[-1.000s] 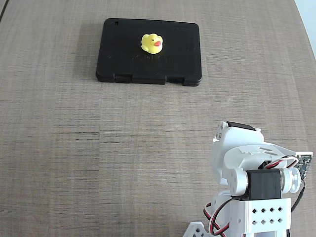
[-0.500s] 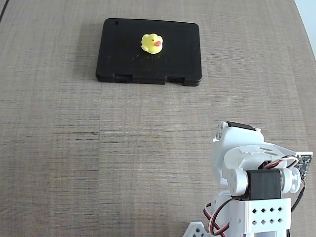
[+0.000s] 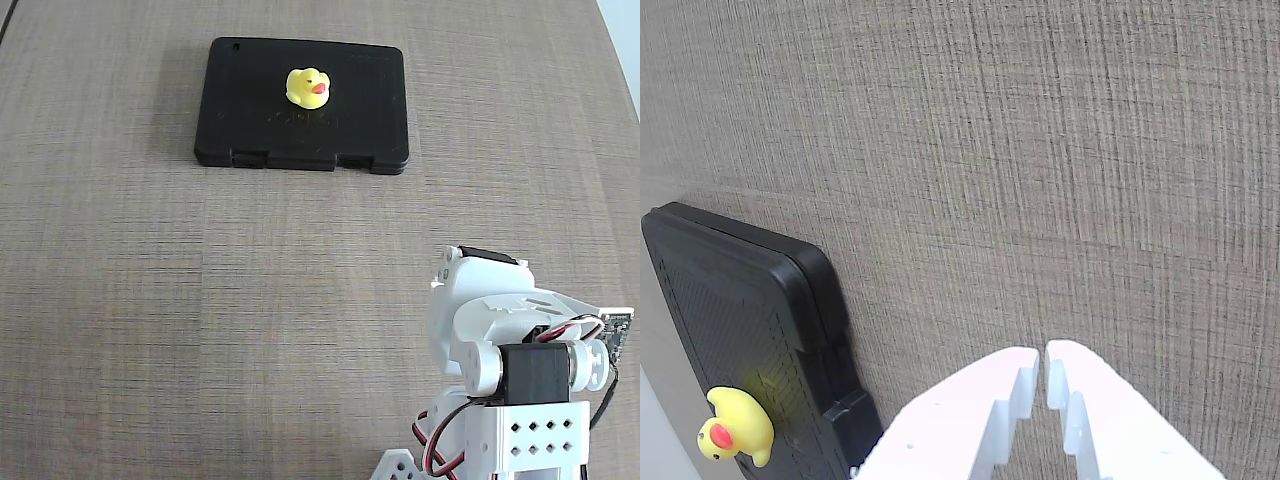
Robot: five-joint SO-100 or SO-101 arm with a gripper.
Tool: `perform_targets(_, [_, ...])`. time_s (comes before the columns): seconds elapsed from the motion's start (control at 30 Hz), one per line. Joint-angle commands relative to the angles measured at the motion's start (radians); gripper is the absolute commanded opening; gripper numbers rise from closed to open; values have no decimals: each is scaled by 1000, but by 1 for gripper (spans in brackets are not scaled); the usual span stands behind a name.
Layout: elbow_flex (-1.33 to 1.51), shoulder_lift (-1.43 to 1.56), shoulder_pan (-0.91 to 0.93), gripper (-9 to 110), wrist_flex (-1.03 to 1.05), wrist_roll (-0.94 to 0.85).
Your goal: Grasp a duck and put it on the black surface.
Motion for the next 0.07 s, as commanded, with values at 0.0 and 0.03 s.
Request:
perform_targets(0.0, [-26,60,-8,0,2,3])
perform_targets(0.03, [-26,60,-8,0,2,3])
